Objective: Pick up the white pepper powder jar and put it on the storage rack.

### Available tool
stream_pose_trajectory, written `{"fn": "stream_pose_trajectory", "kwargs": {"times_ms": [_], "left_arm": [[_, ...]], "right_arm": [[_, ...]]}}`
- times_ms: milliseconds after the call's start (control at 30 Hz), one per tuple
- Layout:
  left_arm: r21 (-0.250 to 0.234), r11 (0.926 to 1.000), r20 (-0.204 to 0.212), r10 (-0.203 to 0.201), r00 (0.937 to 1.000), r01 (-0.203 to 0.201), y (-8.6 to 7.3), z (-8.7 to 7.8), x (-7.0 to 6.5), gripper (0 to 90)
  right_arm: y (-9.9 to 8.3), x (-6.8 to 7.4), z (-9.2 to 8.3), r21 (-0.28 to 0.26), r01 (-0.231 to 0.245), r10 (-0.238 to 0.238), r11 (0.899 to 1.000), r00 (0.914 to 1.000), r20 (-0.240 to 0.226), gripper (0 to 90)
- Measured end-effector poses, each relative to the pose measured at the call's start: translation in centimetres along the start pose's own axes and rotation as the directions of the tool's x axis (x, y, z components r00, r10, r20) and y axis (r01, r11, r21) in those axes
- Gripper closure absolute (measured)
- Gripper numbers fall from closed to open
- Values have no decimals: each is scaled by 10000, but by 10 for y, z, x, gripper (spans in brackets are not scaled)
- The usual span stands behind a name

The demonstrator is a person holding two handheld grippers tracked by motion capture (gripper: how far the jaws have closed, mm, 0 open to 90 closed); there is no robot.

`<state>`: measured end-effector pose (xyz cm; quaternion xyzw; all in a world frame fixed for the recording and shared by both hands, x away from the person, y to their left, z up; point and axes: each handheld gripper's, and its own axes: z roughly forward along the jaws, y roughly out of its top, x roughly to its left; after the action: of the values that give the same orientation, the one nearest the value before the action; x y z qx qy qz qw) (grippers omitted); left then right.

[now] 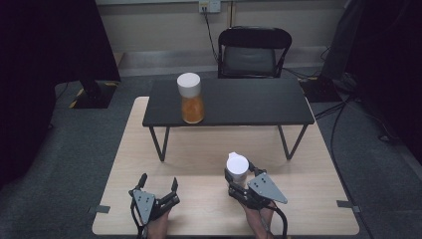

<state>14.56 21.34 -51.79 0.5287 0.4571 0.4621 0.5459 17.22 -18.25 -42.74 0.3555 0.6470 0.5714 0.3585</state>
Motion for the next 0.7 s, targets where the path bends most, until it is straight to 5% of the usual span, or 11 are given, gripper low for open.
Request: {"fn": "stream_pose_trajectory", "kwargs": {"times_ms": [700], "left_arm": [[5,10000,0,-1,10000,1,0,0,0,5]], "right_arm": [[36,-8,-2,-90,208,-212,9997,9983,-534,301]]}}
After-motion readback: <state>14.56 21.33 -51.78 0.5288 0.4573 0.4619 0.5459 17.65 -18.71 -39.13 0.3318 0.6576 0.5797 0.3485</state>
